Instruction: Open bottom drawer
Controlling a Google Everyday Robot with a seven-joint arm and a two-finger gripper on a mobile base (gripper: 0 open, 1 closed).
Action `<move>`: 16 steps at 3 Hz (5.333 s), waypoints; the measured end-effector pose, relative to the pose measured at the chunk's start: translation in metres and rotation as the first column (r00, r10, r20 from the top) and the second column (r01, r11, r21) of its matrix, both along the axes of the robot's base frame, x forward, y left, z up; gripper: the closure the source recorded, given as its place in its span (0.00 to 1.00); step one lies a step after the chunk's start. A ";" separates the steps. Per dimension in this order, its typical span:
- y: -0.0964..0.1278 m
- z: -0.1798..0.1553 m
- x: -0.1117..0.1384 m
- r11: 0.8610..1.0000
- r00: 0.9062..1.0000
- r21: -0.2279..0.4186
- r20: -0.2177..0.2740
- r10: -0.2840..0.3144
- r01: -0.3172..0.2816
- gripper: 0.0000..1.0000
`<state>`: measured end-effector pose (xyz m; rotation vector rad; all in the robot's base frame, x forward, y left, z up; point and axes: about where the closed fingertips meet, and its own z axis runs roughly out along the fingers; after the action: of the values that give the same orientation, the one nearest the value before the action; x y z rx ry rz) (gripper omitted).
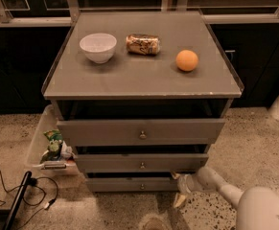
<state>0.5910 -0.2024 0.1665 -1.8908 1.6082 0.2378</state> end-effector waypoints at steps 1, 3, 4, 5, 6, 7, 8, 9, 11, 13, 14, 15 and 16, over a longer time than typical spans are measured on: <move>-0.002 -0.010 0.003 1.000 1.000 0.003 -0.010 0.001 -0.001 0.00; -0.002 -0.010 0.003 1.000 1.000 0.003 -0.010 0.001 -0.001 0.42; -0.002 -0.010 0.003 1.000 1.000 0.003 -0.010 0.001 -0.001 0.65; -0.002 -0.010 0.003 1.000 1.000 0.003 -0.010 0.001 -0.001 0.88; -0.002 -0.010 0.003 1.000 1.000 0.003 -0.010 0.001 -0.001 1.00; -0.002 -0.010 0.003 1.000 1.000 0.003 -0.010 0.001 -0.001 0.81; -0.002 -0.010 0.003 1.000 1.000 0.003 -0.010 0.001 -0.001 0.58; -0.004 -0.011 0.001 1.000 1.000 0.012 -0.024 -0.007 0.007 0.35; -0.006 -0.011 -0.011 1.000 0.999 0.025 -0.045 -0.013 0.014 0.61; -0.012 -0.009 -0.042 0.999 0.998 0.038 -0.060 -0.011 0.013 1.00; -0.013 -0.008 -0.055 0.999 0.998 0.035 -0.062 -0.007 0.009 0.81; -0.013 -0.008 -0.055 0.999 0.998 0.035 -0.062 -0.007 0.009 0.58; -0.013 -0.008 -0.055 0.999 0.998 0.035 -0.062 -0.007 0.009 0.35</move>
Offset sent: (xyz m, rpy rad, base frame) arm 0.0030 -0.0017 -0.0086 0.0024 0.0089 0.0006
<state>0.5361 -0.2157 0.1587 -1.8661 1.6414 0.3224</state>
